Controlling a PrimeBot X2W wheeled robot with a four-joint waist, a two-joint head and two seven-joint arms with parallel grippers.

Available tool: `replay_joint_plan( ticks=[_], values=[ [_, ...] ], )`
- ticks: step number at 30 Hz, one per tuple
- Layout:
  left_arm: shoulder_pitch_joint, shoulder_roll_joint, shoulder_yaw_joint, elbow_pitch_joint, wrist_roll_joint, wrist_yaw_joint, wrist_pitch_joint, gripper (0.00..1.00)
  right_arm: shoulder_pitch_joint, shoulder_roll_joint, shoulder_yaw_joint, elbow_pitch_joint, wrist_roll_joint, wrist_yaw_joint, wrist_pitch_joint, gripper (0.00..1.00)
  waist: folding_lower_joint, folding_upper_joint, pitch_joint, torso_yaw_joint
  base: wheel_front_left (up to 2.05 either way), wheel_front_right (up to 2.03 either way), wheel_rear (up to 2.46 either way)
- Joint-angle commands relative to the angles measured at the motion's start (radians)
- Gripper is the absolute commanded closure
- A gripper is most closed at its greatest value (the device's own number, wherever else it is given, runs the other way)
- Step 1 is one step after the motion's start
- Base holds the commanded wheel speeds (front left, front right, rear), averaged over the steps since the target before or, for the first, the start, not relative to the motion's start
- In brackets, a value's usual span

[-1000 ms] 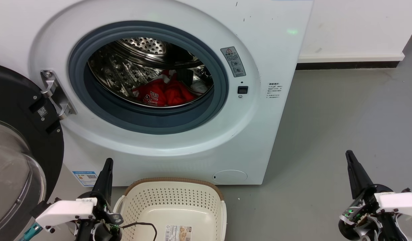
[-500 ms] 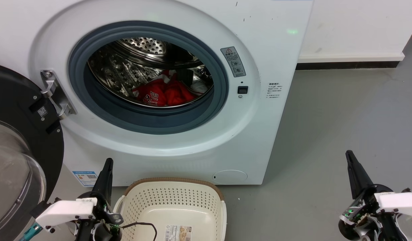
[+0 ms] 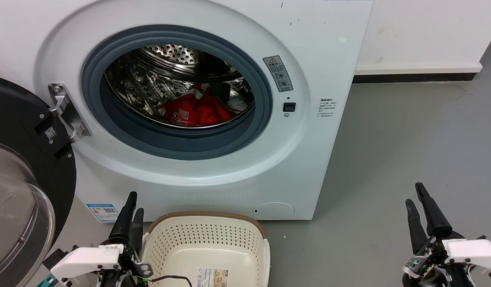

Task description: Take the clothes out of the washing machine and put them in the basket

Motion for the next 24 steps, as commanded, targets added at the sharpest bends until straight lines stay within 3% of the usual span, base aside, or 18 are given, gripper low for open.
replay_joint_plan(
  ticks=[1, 8, 24],
  values=[
    [-0.026, 0.002, -0.012, -0.023, 0.012, -0.001, -0.011, 0.00, -0.006, -0.001, 0.007, -0.028, -0.015, 0.000, -0.011, 0.00, 0.0000, 0.0000, 0.000, 0.000, 0.00, 0.00, 0.00],
    [-0.032, 0.002, -0.030, -0.043, 0.121, -0.001, -0.045, 0.00, 0.014, -0.001, 0.010, -0.062, -0.122, 0.000, -0.046, 0.00, 0.0000, 0.0000, -0.001, 0.001, 0.00, 0.00, 0.00],
    [-0.045, 0.002, -0.098, -0.069, 0.525, 0.030, -0.112, 0.00, 0.064, -0.001, 0.023, -0.143, -0.576, 0.000, -0.113, 0.00, 0.0000, 0.0000, -0.005, 0.003, 0.00, 0.00, 0.00]
  ],
)
